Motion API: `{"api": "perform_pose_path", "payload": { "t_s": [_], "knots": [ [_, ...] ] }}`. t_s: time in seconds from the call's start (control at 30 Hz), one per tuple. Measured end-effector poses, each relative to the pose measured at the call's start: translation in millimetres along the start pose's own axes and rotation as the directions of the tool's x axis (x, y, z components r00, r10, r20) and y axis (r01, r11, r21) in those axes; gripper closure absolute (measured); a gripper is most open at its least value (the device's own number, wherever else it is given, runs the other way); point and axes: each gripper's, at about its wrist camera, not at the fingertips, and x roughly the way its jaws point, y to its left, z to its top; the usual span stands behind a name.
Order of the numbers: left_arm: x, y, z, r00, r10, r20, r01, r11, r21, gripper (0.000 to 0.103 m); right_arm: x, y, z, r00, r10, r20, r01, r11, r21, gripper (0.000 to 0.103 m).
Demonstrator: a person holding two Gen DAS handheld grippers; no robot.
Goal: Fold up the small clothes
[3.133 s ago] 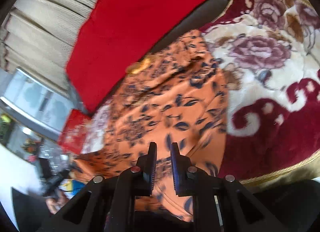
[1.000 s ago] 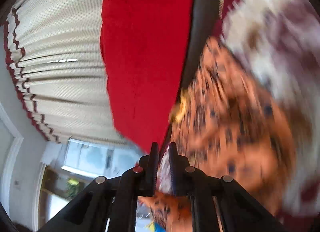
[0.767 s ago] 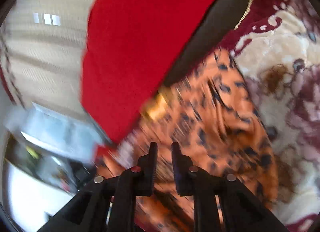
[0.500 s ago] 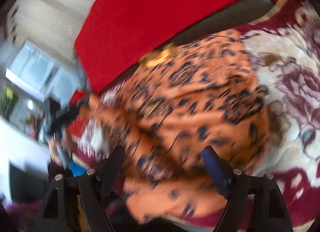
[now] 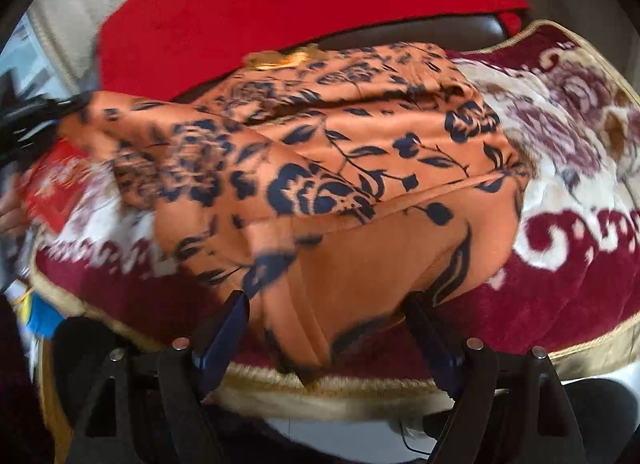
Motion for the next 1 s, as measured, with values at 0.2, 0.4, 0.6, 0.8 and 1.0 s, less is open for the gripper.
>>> {"api": "perform_pose_path", "payload": {
  "t_s": [0.2, 0.4, 0.6, 0.8, 1.0],
  "knots": [
    [-10.3, 10.3, -6.3, 1.0, -0.008, 0.001, 0.008, 1.0, 0.001, 0.096, 10.2, -43.6, -0.6, 0.997, 0.076, -0.007, -0.075, 0.989, 0.128, 0.072],
    [-5.0, 28.4, -4.6, 0.999, -0.04, -0.017, 0.039, 0.998, -0.058, 0.096, -3.1, -133.6, 1.3, 0.939, 0.333, 0.084, -0.336, 0.837, 0.432, 0.089],
    [9.7, 39.7, 23.5, 1.0, -0.009, -0.023, 0.007, 0.997, -0.081, 0.096, -13.0, -160.5, 61.1, 0.833, 0.488, 0.26, -0.551, 0.687, 0.474, 0.089],
    [60.2, 62.5, 61.5, 0.994, 0.104, -0.041, -0.108, 0.989, -0.102, 0.096, 11.8, -182.3, 178.7, 0.798, 0.461, 0.389, -0.601, 0.667, 0.44, 0.089],
    [123.0, 98.1, 67.7, 0.976, 0.204, -0.074, -0.214, 0.959, -0.184, 0.096, 106.3, -198.0, 256.0, 0.769, 0.468, 0.436, -0.638, 0.61, 0.471, 0.086]
  ]
}}
